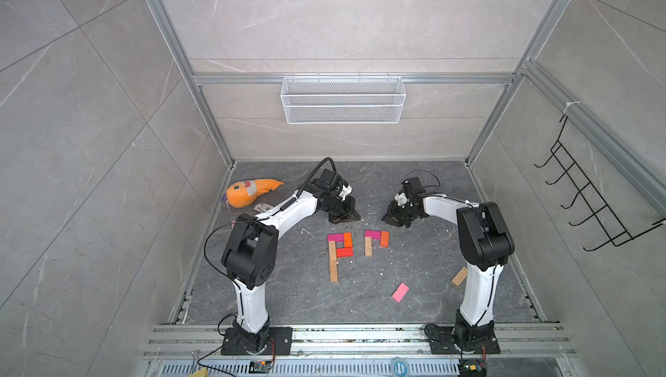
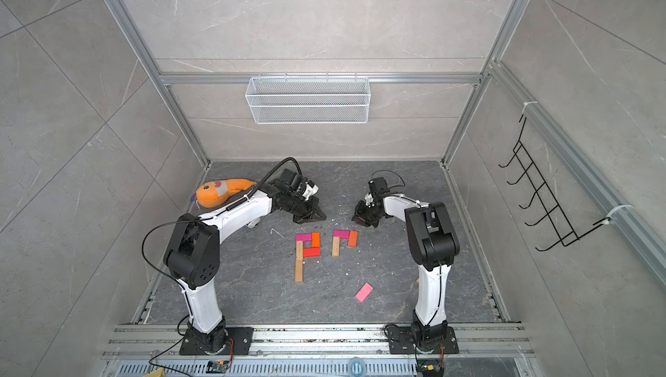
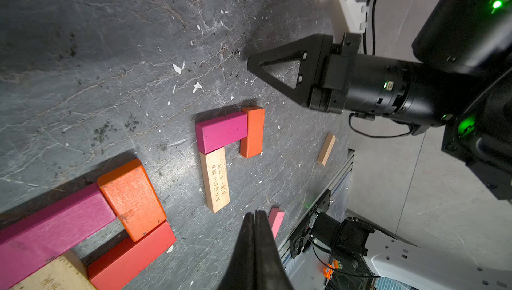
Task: Assemble the letter p with building blocks
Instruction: Adjust the building block at the center of the board.
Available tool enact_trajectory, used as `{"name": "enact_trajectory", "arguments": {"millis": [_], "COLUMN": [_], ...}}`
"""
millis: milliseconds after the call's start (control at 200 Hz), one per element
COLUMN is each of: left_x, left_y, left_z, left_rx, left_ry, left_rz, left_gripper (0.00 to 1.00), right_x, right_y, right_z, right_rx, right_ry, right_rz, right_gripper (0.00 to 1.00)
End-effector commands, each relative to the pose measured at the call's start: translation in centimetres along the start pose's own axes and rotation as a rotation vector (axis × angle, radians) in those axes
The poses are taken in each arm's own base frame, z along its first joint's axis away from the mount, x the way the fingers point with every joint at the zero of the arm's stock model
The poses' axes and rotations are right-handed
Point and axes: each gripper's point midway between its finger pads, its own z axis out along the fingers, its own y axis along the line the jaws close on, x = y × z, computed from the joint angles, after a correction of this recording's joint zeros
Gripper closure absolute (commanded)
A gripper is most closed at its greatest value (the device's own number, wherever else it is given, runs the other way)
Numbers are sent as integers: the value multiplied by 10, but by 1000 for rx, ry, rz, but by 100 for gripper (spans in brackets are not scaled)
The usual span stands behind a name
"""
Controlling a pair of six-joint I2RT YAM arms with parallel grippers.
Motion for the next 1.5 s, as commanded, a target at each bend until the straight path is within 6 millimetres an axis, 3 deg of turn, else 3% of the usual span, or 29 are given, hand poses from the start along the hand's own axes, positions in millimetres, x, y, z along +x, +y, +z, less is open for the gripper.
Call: {"name": "enact_trajectory", "arguments": {"millis": [0, 195, 420, 594, 789, 1039, 1099, 1134, 1498], "left_x": [1, 3, 10, 19, 24, 31, 32, 32, 32], "left_y": [-17, -23, -31, -35, -35, -38, -34, -31, -23], "left_z": [-10, -23, -39, -52, -59, -65, -67, -68, -63], "left_rx": [43, 50, 74, 106, 135, 178, 189, 187, 178], "left_ry": [-5, -22, -44, -56, -79, -60, -59, -60, -40], "left_rz": [25, 40, 75, 121, 135, 154, 150, 145, 121], "left_gripper": [100, 98, 91, 63, 38, 25, 16, 1, 0], "right_x": [-8, -6, 33, 59, 68, 74, 76, 77, 79], "right_y": [-20, -29, -38, -42, -39, -31, -29, -28, -23], "right_z": [-4, -21, -35, -41, -34, -25, -22, -20, -8], "right_rx": [65, 46, -17, -59, -120, -139, -137, -138, -129], "right_ry": [35, 13, 12, 21, 38, 63, 70, 74, 96], "right_rz": [25, 38, 46, 37, 53, 34, 28, 25, 20], "right_gripper": [71, 54, 40, 29, 24, 20, 21, 21, 22]}}
